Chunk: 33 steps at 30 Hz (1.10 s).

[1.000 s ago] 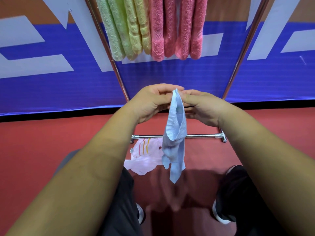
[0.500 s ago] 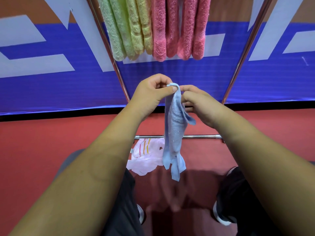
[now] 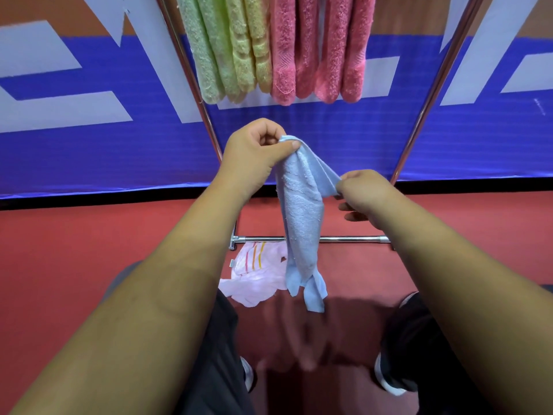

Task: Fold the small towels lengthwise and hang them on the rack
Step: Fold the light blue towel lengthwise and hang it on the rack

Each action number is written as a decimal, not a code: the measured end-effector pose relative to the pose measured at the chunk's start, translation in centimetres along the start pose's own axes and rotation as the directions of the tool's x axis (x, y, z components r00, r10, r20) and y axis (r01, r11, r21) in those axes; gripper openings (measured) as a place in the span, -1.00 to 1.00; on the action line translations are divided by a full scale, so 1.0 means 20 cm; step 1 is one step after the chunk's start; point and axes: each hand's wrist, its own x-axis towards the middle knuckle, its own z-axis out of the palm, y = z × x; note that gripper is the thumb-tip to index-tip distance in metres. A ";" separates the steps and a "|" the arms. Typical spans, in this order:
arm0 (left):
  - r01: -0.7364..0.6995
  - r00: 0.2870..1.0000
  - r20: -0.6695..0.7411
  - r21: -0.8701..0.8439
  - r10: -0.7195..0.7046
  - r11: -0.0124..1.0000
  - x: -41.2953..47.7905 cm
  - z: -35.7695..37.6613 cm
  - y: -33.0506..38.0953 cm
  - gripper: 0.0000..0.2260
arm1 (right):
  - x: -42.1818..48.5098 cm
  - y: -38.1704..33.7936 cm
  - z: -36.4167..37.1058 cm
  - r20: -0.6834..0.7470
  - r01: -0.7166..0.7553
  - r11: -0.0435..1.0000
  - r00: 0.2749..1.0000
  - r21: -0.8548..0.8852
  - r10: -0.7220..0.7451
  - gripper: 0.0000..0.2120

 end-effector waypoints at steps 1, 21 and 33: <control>-0.001 1.000 -0.013 0.014 0.001 1.000 0.00 -0.01 -0.01 -0.82 | 0.00 -0.01 -0.01 -0.024 -0.018 0.997 0.999 0.075 0.020 -0.89; 0.082 0.982 -0.165 -0.076 -0.094 0.994 0.01 -0.08 0.06 -0.96 | -0.10 -0.22 -0.16 -0.319 0.449 0.889 0.858 0.087 -0.402 -0.88; -0.201 0.943 -0.310 -0.246 0.120 0.948 0.01 -0.07 0.38 -0.90 | -0.29 -0.45 -0.24 -0.528 0.711 0.691 0.639 0.129 -0.559 -0.89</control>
